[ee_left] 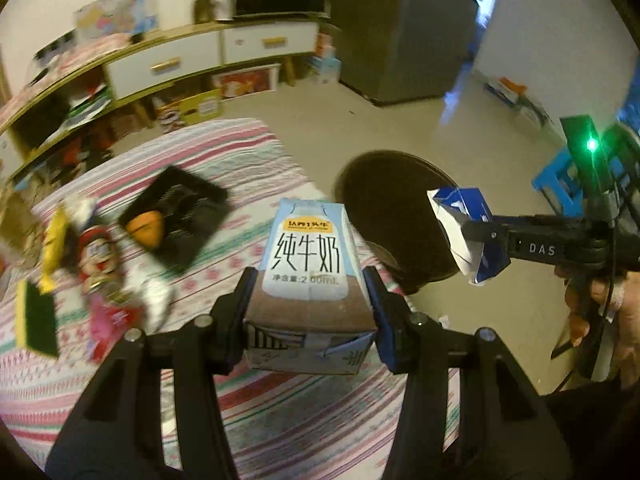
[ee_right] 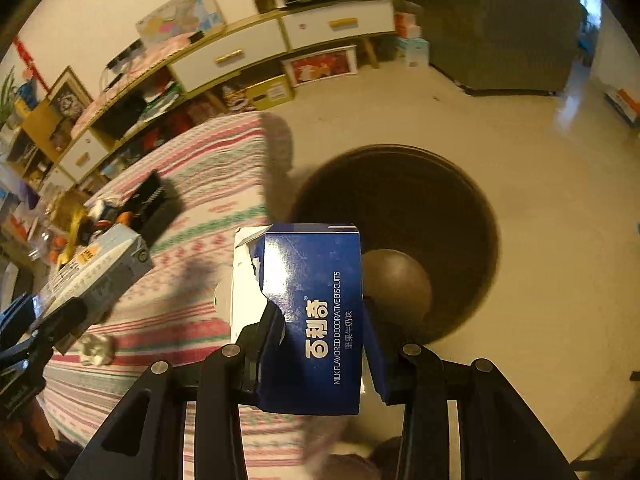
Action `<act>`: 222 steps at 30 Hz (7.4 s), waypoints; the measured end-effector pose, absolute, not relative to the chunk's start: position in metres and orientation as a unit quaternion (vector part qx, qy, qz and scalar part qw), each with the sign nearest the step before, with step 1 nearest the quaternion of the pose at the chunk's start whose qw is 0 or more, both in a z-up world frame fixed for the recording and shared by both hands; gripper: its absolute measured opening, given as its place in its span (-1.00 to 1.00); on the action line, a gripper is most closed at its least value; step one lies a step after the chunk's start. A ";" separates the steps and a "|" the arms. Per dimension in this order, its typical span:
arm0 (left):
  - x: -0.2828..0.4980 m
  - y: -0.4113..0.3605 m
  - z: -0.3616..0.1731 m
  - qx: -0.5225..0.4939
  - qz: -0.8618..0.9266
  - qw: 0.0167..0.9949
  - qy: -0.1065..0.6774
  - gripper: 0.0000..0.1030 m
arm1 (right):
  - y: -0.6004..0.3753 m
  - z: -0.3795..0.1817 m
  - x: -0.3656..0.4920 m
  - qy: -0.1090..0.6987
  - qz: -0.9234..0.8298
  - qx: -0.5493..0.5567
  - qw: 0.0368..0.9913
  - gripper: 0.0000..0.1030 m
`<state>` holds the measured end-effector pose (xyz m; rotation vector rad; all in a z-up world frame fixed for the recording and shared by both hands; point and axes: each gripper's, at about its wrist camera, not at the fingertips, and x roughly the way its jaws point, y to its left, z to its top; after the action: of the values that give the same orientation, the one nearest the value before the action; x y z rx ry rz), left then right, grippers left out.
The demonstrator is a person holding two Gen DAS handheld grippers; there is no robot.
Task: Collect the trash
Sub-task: 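Carry the milk carton and biscuit box over the brown trash bin, then open the left tool over the bin while the right tool releases the biscuit box, then grasp the yellow-green sponge with the left tool while the right tool grasps the orange, then carry the sponge and the orange over the brown trash bin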
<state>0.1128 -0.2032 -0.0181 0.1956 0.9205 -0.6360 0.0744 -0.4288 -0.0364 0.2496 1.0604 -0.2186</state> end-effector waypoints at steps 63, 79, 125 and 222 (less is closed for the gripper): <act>0.119 -0.116 -0.015 0.043 -0.230 0.860 0.453 0.95 | -0.493 -0.069 0.094 0.518 -0.230 0.148 0.810 0.60; 0.132 -0.059 -0.015 0.031 -0.188 0.868 0.459 0.95 | -0.418 -0.042 0.125 0.503 -0.162 0.114 0.841 0.61; 0.232 0.092 -0.081 -0.088 -0.061 0.838 0.534 -0.35 | -0.170 -0.104 0.258 0.507 0.039 0.031 0.860 0.31; 0.154 -0.329 -0.062 0.098 -0.342 0.806 0.473 -0.35 | -0.491 -0.021 0.074 0.442 -0.173 0.172 0.863 -0.44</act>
<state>0.1544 -0.3285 -0.0616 0.2100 1.0115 -0.7323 0.0742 -0.4915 -0.0207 0.3609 0.9270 -0.3624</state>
